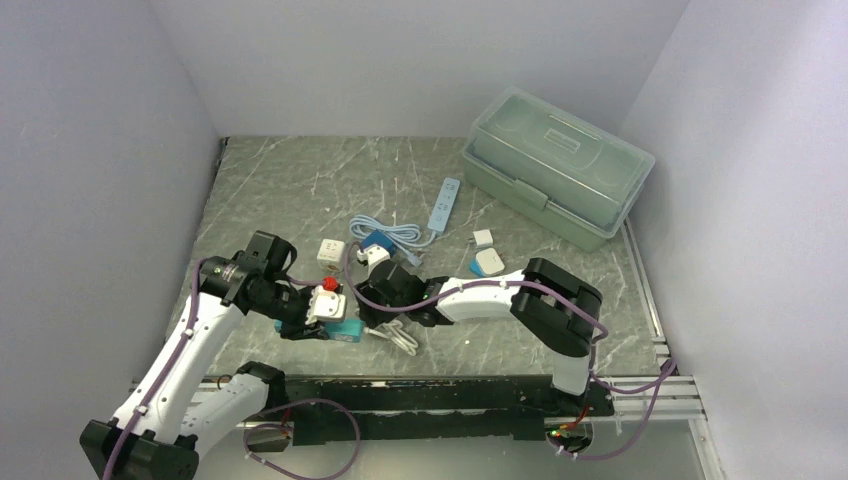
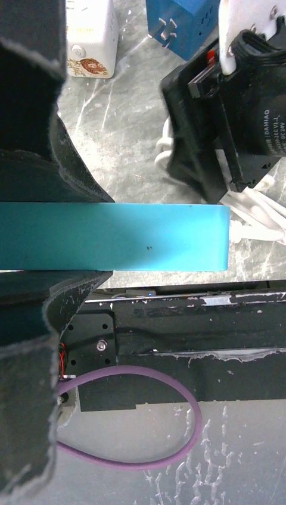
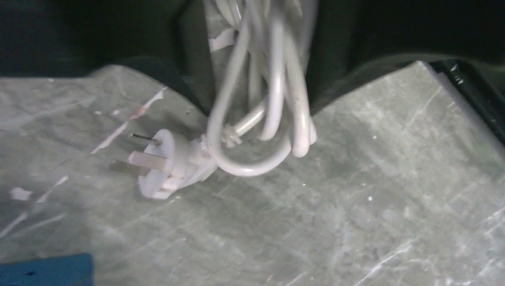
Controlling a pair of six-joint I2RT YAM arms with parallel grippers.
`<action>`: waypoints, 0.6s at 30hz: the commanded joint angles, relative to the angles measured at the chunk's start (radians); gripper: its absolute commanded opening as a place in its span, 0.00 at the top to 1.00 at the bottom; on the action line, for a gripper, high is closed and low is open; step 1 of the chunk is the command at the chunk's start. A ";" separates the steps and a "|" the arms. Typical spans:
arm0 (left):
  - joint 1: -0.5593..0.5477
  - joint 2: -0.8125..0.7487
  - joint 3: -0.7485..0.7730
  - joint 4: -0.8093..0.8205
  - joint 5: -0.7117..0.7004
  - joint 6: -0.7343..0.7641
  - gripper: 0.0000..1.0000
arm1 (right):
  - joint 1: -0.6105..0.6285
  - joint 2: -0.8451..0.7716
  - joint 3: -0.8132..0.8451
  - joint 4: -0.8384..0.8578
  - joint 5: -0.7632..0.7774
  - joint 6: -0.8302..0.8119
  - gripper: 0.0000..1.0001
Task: Insert the plug
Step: Place the socket at the center of the board.
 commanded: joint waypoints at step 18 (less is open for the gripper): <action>0.000 0.512 -0.058 0.230 -0.020 -0.225 1.00 | -0.004 -0.358 -0.367 -0.104 0.403 0.241 0.47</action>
